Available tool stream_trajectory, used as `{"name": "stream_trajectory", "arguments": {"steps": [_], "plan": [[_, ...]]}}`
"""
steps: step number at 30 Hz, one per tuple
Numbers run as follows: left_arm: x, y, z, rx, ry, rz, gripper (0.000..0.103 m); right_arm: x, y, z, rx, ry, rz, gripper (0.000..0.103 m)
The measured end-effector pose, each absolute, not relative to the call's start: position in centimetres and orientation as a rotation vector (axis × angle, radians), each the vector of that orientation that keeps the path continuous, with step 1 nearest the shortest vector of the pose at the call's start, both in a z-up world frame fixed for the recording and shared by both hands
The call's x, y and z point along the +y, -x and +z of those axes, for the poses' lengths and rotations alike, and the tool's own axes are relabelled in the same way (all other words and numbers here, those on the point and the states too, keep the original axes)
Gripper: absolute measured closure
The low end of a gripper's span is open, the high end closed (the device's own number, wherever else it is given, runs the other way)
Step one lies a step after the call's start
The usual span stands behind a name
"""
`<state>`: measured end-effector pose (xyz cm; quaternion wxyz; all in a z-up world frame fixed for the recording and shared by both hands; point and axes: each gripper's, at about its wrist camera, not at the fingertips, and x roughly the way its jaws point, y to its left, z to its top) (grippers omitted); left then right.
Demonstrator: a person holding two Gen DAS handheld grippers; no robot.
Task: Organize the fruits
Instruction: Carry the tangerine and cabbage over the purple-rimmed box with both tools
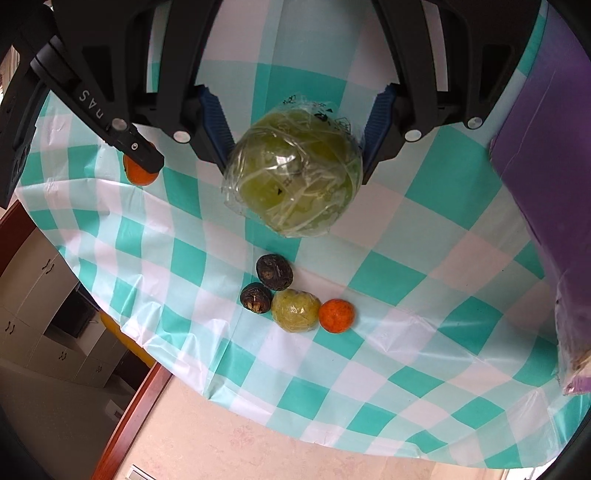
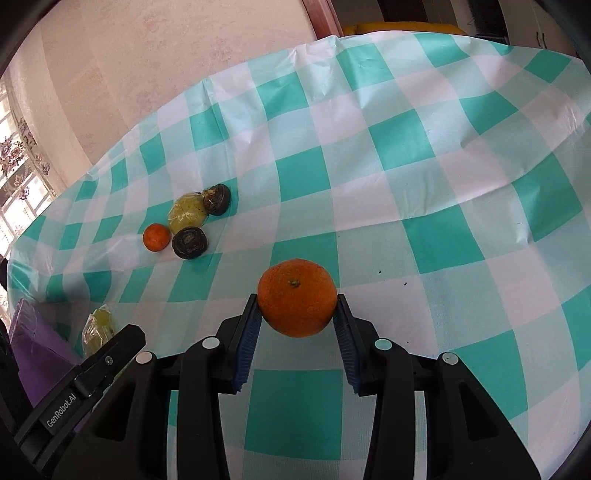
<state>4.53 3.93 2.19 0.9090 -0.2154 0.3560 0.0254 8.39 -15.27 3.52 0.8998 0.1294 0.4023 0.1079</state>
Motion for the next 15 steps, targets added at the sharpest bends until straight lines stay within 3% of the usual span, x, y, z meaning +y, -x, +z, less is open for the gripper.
{"name": "stream_trajectory", "arguments": {"steps": [15], "plan": [[4.8,5.7,2.2,0.711,0.382,0.020,0.040,-15.1,1.0,4.0,0.824,-0.201,0.218,0.063]]}}
